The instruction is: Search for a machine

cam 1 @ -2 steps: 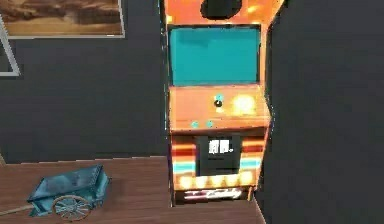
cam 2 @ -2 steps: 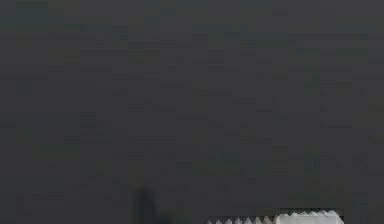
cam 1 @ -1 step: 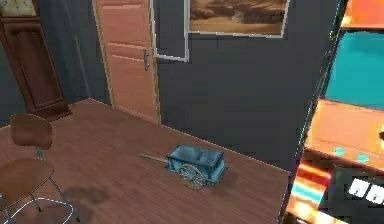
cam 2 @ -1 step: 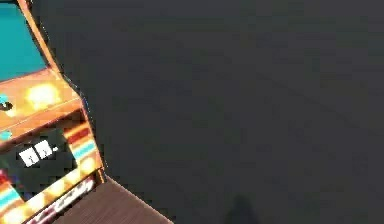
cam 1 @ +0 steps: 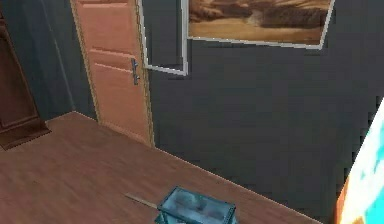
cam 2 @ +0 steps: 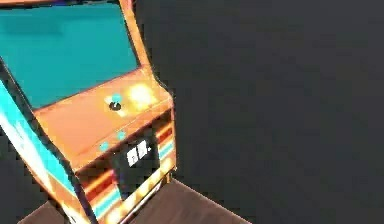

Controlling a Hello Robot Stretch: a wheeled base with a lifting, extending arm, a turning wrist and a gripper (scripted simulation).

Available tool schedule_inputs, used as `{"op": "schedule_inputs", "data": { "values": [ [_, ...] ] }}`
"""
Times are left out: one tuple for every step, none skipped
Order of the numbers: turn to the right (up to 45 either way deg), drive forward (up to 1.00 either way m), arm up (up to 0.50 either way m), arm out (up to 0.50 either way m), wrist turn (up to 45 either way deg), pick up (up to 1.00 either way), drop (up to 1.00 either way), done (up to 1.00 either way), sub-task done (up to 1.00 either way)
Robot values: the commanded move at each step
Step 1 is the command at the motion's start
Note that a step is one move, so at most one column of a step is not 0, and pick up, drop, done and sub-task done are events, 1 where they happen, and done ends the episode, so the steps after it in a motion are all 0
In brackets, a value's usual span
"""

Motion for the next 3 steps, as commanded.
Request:
{"op": "schedule_inputs", "data": {
  "values": [
    [45.0, 0.0, 0.0, 0.0, 0.0, 0.0, 0.0, 0.0, 0.0],
    [18.0, 0.0, 0.0, 0.0, 0.0, 0.0, 0.0, 0.0, 0.0],
    [0.0, 0.0, 0.0, 0.0, 0.0, 0.0, 0.0, 1.0, 0.0]
  ]
}}
